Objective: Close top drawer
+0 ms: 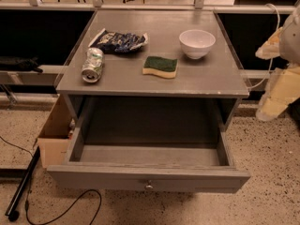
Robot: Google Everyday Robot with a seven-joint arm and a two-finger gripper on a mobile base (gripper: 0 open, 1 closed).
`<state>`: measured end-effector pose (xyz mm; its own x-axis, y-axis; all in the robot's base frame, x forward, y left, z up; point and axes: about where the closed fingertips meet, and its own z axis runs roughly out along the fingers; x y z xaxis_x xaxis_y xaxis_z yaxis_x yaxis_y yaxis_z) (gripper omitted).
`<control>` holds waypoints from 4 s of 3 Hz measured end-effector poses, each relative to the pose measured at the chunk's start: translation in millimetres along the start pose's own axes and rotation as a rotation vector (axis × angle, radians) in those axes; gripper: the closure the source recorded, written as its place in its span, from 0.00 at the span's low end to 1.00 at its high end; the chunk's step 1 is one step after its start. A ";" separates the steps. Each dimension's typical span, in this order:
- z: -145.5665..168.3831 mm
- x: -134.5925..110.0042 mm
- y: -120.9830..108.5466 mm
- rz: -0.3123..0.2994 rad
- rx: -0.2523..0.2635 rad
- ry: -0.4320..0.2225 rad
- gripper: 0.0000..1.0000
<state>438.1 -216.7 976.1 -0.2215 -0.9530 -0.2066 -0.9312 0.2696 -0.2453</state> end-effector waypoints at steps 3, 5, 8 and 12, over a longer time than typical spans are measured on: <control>33.5 21.6 23.4 0.076 -0.050 0.010 0.87; 72.1 39.9 53.2 0.123 -0.125 0.032 1.00; 153.6 57.5 124.2 0.434 -0.171 -0.173 1.00; 220.9 35.8 167.8 0.413 -0.257 -0.135 1.00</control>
Offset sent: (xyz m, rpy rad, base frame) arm -0.0084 -0.0096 -0.0276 0.0059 0.0412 -0.0572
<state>337.9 -175.1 718.4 -0.5630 -0.7427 -0.3624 -0.8185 0.5616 0.1207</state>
